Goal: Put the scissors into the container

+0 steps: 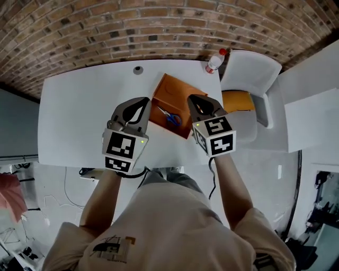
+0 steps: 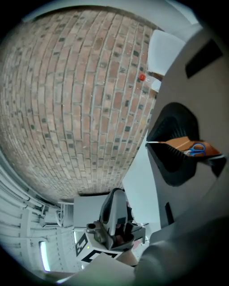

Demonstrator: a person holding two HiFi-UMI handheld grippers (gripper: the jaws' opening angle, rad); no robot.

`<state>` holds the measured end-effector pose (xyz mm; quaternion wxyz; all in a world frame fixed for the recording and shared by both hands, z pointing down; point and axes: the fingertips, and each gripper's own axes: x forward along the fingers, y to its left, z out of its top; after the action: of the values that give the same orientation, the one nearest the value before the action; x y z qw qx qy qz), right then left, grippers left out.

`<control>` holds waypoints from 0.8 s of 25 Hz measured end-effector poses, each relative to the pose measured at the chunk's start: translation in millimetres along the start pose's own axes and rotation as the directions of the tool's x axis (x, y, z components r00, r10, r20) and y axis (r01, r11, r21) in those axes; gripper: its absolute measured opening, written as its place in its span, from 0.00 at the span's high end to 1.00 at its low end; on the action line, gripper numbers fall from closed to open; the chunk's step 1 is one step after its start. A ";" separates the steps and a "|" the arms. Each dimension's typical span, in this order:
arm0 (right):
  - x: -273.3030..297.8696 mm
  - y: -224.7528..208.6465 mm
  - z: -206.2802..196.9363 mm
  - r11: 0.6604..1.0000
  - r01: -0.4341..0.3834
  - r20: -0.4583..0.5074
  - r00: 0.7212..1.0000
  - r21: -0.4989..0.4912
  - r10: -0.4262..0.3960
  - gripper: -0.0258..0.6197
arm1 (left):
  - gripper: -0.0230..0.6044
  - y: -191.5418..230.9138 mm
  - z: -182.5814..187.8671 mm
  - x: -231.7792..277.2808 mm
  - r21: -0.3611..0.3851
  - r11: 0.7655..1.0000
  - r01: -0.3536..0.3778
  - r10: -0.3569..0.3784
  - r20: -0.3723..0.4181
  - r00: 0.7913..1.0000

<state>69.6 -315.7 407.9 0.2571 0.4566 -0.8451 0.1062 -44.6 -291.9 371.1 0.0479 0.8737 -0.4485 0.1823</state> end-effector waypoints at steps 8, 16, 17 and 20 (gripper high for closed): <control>-89.3 -5.1 79.2 0.999 0.011 0.289 0.957 0.039 -0.022 0.94 | 0.95 -18.6 86.9 -39.0 0.128 0.990 -0.050 0.027 0.178 0.984; -163.3 9.8 120.3 1.000 -0.005 0.480 0.877 0.005 0.002 0.94 | 0.95 -29.5 130.1 -77.5 0.135 0.987 -0.090 0.045 0.306 0.951; -168.3 11.4 121.4 1.000 -0.005 0.490 0.872 0.002 0.003 0.94 | 0.95 -30.3 130.1 -80.1 0.134 0.987 -0.092 0.047 0.309 0.950; -178.6 16.9 121.3 1.000 -0.008 0.506 0.863 -0.006 0.010 0.95 | 0.95 -33.6 126.8 -86.1 0.128 0.988 -0.088 0.044 0.310 0.950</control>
<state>95.3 -228.4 211.4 0.0269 0.4641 -0.8852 -0.0175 -28.4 -237.4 224.9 -0.0901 0.8770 -0.4656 0.0771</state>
